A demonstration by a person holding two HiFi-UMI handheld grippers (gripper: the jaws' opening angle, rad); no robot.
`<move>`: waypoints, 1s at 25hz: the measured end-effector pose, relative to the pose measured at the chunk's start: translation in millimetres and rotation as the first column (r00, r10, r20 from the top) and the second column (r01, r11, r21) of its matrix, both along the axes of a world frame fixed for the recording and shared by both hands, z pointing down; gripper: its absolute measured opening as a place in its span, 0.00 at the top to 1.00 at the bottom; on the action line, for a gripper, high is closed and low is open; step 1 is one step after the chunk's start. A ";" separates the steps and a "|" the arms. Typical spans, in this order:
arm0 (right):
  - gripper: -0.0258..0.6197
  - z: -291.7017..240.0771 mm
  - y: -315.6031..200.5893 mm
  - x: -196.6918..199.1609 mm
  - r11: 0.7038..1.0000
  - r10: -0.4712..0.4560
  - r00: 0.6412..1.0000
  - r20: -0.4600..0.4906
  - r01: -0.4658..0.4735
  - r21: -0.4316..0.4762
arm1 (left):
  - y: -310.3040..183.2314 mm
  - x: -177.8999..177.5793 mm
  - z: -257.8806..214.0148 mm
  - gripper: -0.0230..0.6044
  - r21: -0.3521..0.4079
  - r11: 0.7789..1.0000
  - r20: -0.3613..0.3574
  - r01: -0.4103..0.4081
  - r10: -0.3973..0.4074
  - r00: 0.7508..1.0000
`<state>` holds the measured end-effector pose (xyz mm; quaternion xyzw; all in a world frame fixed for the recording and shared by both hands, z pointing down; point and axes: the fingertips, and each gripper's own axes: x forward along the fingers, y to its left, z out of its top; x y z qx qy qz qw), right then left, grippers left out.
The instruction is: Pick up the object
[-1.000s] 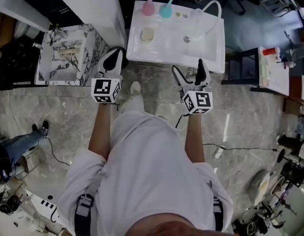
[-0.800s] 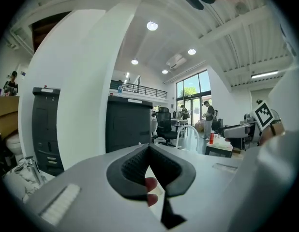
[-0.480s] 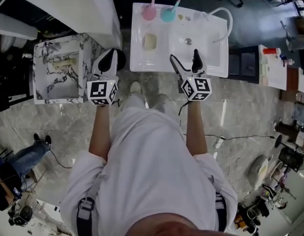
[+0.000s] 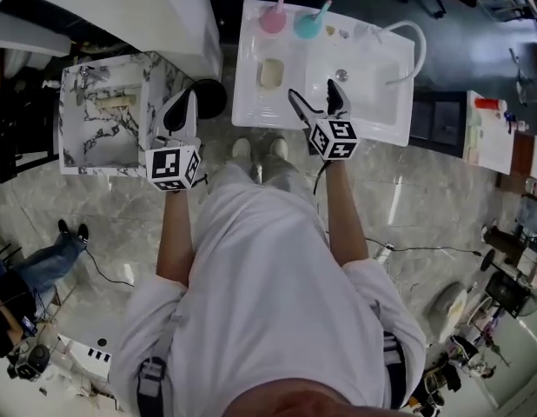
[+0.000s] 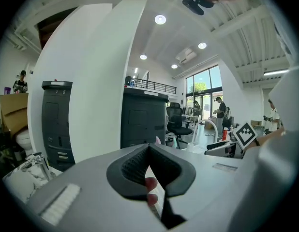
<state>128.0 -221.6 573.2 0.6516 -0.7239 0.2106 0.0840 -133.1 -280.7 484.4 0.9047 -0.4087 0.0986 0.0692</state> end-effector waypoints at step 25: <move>0.27 175.4 -75.7 14.2 0.935 -0.124 0.982 0.139 0.163 -0.316 | 43.9 -52.9 26.1 0.96 -0.077 0.952 0.132 0.295 -0.283 0.950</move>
